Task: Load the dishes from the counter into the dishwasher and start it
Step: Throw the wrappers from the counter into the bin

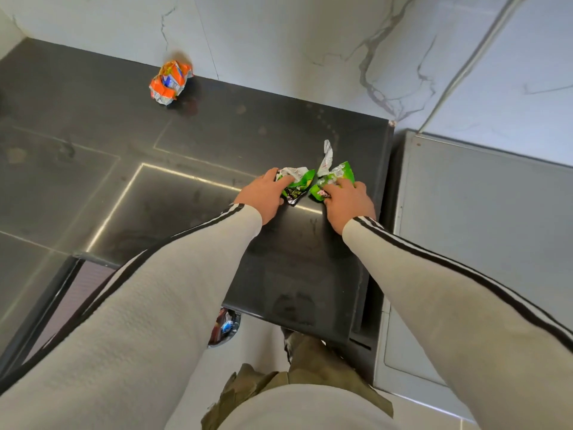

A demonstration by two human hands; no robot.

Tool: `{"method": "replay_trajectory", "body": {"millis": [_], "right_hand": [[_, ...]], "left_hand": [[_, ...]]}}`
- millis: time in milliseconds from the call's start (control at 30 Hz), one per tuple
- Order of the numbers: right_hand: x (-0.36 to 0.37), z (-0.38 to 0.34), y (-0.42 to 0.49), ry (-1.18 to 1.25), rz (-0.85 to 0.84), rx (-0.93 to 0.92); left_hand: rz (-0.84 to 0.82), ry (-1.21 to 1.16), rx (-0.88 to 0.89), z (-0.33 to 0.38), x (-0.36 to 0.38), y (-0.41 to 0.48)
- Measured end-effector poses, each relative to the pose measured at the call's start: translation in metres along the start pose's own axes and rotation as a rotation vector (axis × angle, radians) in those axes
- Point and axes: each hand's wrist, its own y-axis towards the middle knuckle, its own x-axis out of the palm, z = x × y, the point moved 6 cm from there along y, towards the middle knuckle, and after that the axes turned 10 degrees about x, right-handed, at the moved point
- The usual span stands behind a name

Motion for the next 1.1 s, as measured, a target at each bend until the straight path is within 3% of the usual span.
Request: {"method": "replay_trajectory", "body": {"millis": [133, 367, 600, 700, 867, 967, 1100], "right_hand": [[-0.001, 0.001, -0.021, 0.094, 0.013, 0.015], [-0.013, 0.005, -0.068, 0.4, 0.231, 0.181], [-0.035, -0.015, -0.046, 0.254, 0.298, 0.021], [-0.033, -0.018, -0.013, 0.15, 0.209, 0.009], [-0.015, -0.021, 0.036, -0.061, -0.163, 0.041], [-0.018, -0.025, 0.046, -0.056, -0.212, 0.073], [-0.025, -0.033, 0.04, -0.109, -0.129, -0.003]], "left_hand": [[0.084, 0.031, -0.027, 0.0, -0.007, -0.02], [0.201, -0.022, -0.064, -0.024, -0.001, -0.086], [0.289, 0.143, -0.035, -0.037, 0.024, -0.123], [0.312, 0.139, -0.057, -0.039, 0.033, -0.127], [0.272, 0.04, -0.117, -0.04, 0.037, -0.126], [0.258, -0.028, -0.157, -0.04, 0.036, -0.125], [0.263, -0.135, -0.184, -0.042, 0.03, -0.126]]}}
